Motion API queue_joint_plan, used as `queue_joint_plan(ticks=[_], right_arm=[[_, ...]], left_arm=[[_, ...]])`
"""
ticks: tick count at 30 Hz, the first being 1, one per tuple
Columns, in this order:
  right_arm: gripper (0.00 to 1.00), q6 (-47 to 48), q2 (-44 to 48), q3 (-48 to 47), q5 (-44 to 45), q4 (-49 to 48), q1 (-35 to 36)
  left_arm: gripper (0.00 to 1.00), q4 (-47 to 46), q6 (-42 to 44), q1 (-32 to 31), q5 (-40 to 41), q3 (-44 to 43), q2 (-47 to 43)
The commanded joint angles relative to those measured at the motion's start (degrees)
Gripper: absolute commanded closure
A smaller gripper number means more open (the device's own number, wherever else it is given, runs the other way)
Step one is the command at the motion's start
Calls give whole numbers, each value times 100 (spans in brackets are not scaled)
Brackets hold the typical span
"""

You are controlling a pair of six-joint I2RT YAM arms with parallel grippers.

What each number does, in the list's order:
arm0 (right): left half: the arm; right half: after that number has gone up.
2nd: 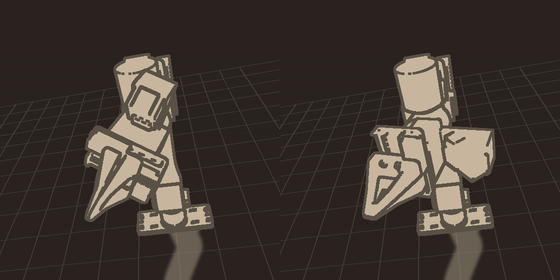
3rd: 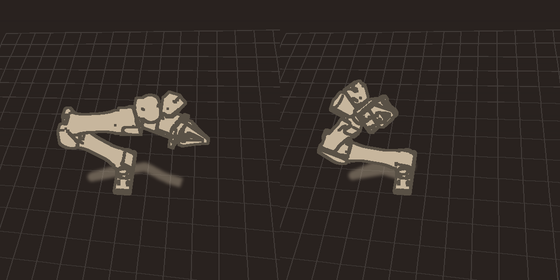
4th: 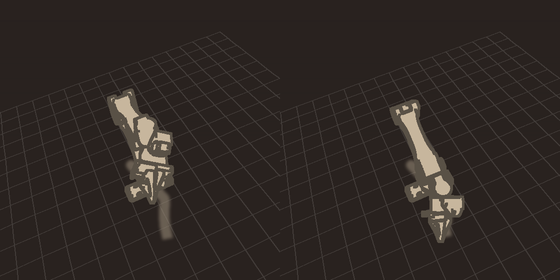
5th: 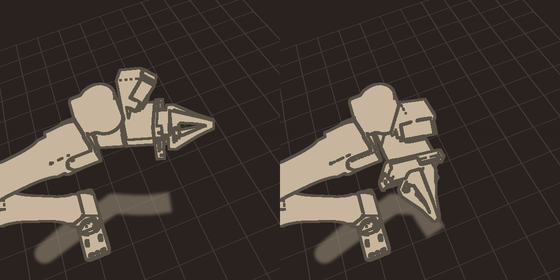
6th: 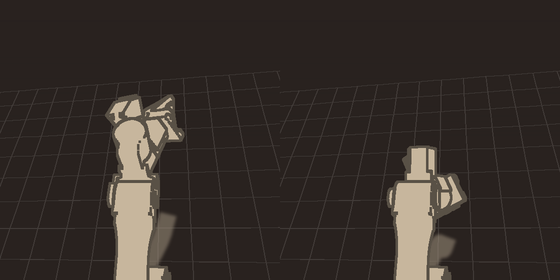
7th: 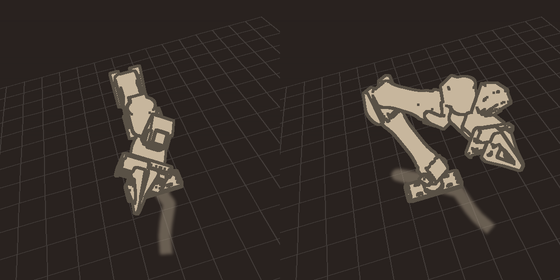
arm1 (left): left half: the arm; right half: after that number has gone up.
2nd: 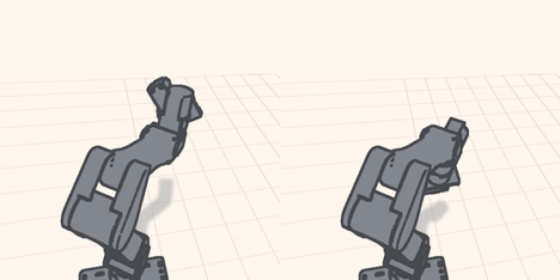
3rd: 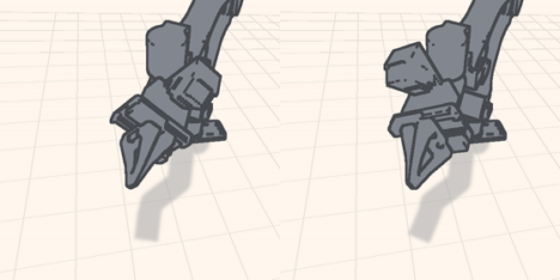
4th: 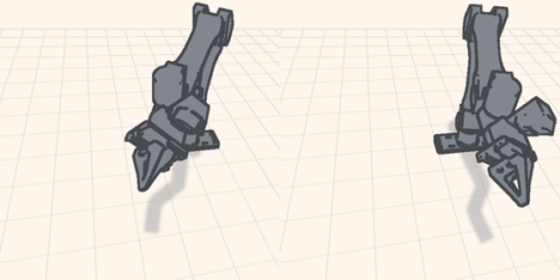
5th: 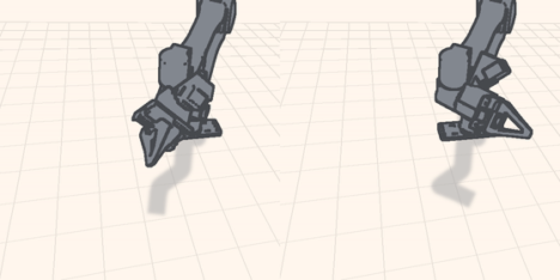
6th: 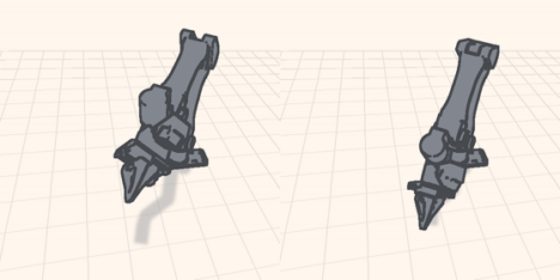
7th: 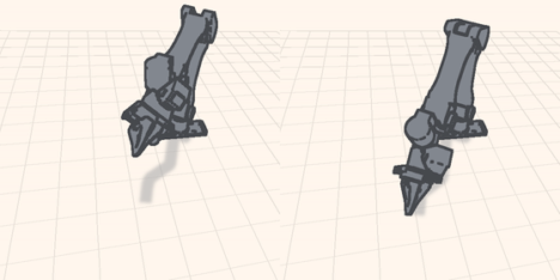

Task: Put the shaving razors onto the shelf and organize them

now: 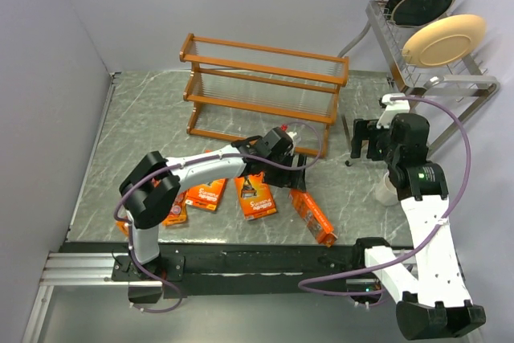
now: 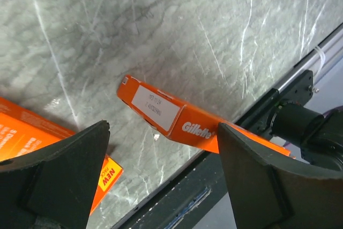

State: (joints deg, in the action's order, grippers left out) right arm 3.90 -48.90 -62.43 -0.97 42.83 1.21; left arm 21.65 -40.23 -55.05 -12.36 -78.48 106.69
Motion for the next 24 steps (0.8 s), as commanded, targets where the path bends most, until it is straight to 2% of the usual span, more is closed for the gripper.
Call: queue_joint_plan(ticks=[1,6,7,10,14,17,18,20,21,24], right_arm=[[0,-12,215,38,-26,-231,-68],[0,-100,267,100,-122,-222,-95],[0,-100,267,100,-140,-214,-95],[0,-109,232,126,-184,-222,-95],[0,-144,180,91,-263,-214,-86],[0,-179,162,82,-281,-222,-95],[0,-188,162,74,-272,-231,-95],[0,-197,162,74,-272,-231,-95],[0,-197,162,108,-272,-231,-86],[0,-232,223,283,-307,-319,-95]], left_arm=[[14,374,120,29,260,-265,-122],[21,446,191,222,137,139,-333],[28,437,182,240,120,175,-360],[38,402,235,293,67,350,-526],[44,331,226,407,-47,605,-659],[36,191,191,398,-231,527,-720],[30,86,226,381,-319,474,-799],[24,15,296,372,-513,343,-887],[17,32,357,354,-548,307,-922],[14,226,420,328,-925,148,-694]])
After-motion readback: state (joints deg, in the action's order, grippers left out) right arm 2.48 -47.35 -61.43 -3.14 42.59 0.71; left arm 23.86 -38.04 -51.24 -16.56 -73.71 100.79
